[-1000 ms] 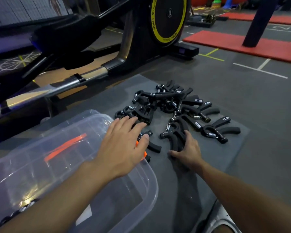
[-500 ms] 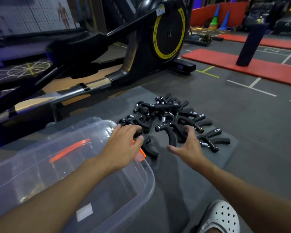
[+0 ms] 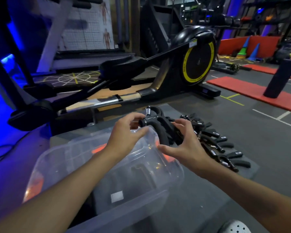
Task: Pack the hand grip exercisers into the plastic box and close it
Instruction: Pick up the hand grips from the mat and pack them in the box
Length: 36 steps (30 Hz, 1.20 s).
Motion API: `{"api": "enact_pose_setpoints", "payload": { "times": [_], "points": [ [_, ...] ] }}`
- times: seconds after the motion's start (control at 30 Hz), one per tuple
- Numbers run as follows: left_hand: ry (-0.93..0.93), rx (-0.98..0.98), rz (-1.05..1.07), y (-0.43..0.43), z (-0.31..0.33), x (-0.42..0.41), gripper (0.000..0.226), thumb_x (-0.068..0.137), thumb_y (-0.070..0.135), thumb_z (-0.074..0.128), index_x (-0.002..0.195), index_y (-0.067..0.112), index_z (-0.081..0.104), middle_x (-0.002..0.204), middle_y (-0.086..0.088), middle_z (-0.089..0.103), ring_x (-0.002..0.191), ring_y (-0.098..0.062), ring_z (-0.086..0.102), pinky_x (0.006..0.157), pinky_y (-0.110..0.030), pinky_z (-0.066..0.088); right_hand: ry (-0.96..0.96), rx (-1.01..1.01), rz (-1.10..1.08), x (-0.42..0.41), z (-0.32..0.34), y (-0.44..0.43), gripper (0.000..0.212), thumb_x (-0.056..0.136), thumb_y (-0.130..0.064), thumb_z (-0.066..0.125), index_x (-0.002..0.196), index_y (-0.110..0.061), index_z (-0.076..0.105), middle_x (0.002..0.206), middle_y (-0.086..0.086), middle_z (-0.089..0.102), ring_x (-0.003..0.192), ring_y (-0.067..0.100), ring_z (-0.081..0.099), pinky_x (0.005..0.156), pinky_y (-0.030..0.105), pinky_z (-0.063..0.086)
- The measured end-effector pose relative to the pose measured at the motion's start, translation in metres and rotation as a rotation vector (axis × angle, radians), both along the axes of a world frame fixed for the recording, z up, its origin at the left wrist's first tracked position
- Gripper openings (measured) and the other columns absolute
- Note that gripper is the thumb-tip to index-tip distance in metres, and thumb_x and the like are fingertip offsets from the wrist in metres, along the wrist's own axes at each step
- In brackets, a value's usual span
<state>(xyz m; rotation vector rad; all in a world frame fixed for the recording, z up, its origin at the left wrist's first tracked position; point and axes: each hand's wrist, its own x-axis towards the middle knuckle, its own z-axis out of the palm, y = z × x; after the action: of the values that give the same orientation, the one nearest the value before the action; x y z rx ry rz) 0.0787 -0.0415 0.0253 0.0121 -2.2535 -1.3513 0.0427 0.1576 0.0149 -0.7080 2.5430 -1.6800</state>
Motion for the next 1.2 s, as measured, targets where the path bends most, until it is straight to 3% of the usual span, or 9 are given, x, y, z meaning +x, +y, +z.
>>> {"api": "enact_pose_setpoints", "payload": {
  "times": [0.13, 0.23, 0.37, 0.5, 0.57, 0.7, 0.9, 1.07, 1.2],
  "points": [
    [0.048, 0.100, 0.074, -0.021, -0.002, 0.030, 0.027, 0.079, 0.007, 0.079, 0.102, 0.018, 0.069, 0.094, 0.005, 0.073, 0.088, -0.005, 0.069, 0.084, -0.020, 0.053, -0.065, -0.017, 0.079, 0.024, -0.003, -0.029, 0.083, 0.065, -0.031, 0.088, 0.128, -0.036, 0.034, 0.122, -0.023, 0.052, 0.113, -0.009, 0.050, 0.095, 0.024, 0.044],
    [0.049, 0.065, 0.118, -0.040, -0.006, 0.047, 0.023, 0.079, 0.010, 0.079, 0.097, 0.023, 0.071, 0.090, 0.008, 0.073, 0.086, -0.005, 0.069, 0.082, -0.019, 0.054, -0.110, 0.019, 0.149, 0.029, -0.012, -0.046, 0.091, 0.060, -0.048, 0.087, 0.131, -0.042, 0.031, 0.125, -0.025, 0.052, 0.116, -0.003, 0.053, 0.101, 0.037, 0.047],
    [-0.008, -0.102, 0.165, -0.068, -0.020, 0.064, 0.019, 0.079, 0.015, 0.079, 0.096, 0.022, 0.074, 0.088, 0.011, 0.072, 0.085, -0.003, 0.067, 0.080, -0.017, 0.051, -0.061, 0.216, 0.270, 0.022, -0.020, -0.055, 0.094, 0.051, -0.070, 0.077, 0.131, -0.049, 0.032, 0.133, -0.027, 0.045, 0.126, -0.003, 0.042, 0.104, 0.038, 0.043],
    [-0.165, -0.194, 0.204, -0.102, -0.050, 0.071, 0.013, 0.075, 0.019, 0.082, 0.084, 0.026, 0.075, 0.080, 0.009, 0.073, 0.077, -0.007, 0.068, 0.078, -0.028, 0.055, 0.202, 0.463, 0.164, -0.001, -0.034, -0.051, 0.099, 0.057, -0.076, 0.066, 0.140, -0.033, 0.035, 0.141, -0.016, 0.043, 0.132, 0.008, 0.038, 0.114, 0.042, 0.028],
    [-0.247, -0.263, 0.199, -0.116, -0.064, 0.073, 0.010, 0.075, 0.020, 0.081, 0.084, 0.022, 0.076, 0.078, 0.008, 0.073, 0.075, -0.009, 0.067, 0.077, -0.034, 0.054, 0.256, 0.558, 0.133, -0.010, -0.041, -0.048, 0.101, 0.063, -0.071, 0.069, 0.145, -0.028, 0.030, 0.148, -0.013, 0.037, 0.138, 0.012, 0.032, 0.116, 0.042, 0.021],
    [-0.366, -0.358, 0.195, -0.135, -0.083, 0.075, 0.008, 0.076, 0.019, 0.079, 0.083, 0.018, 0.076, 0.075, 0.005, 0.072, 0.072, -0.013, 0.067, 0.074, -0.035, 0.053, 0.222, 0.598, 0.146, -0.018, -0.056, -0.047, 0.102, 0.067, -0.065, 0.072, 0.148, -0.024, 0.025, 0.152, -0.007, 0.033, 0.141, 0.015, 0.028, 0.113, 0.044, 0.029],
    [-0.464, -0.496, 0.173, -0.145, -0.104, 0.070, 0.006, 0.076, 0.022, 0.077, 0.079, 0.021, 0.073, 0.066, 0.016, 0.060, 0.060, -0.001, 0.054, 0.056, -0.014, 0.034, 0.358, 0.724, 0.142, -0.015, -0.061, -0.051, 0.095, 0.072, -0.072, 0.060, 0.147, -0.027, 0.025, 0.152, -0.009, 0.035, 0.141, 0.011, 0.028, 0.115, 0.037, 0.020],
    [-0.525, -0.499, 0.153, -0.148, -0.123, 0.070, 0.007, 0.074, 0.021, 0.077, 0.079, 0.017, 0.074, 0.073, 0.004, 0.071, 0.067, -0.011, 0.061, 0.067, -0.031, 0.051, 0.368, 0.712, 0.149, -0.018, -0.064, -0.050, 0.093, 0.071, -0.072, 0.059, 0.146, -0.026, 0.027, 0.149, -0.009, 0.039, 0.139, 0.011, 0.031, 0.114, 0.039, 0.022],
    [-0.576, -0.536, 0.167, -0.151, -0.133, 0.071, 0.011, 0.075, 0.022, 0.078, 0.083, 0.014, 0.075, 0.079, -0.001, 0.072, 0.073, -0.017, 0.063, 0.070, -0.032, 0.051, 0.356, 0.702, 0.151, -0.020, -0.065, -0.049, 0.095, 0.068, -0.075, 0.057, 0.145, -0.028, 0.027, 0.150, -0.011, 0.037, 0.140, 0.011, 0.031, 0.113, 0.039, 0.022]
  ]
}}
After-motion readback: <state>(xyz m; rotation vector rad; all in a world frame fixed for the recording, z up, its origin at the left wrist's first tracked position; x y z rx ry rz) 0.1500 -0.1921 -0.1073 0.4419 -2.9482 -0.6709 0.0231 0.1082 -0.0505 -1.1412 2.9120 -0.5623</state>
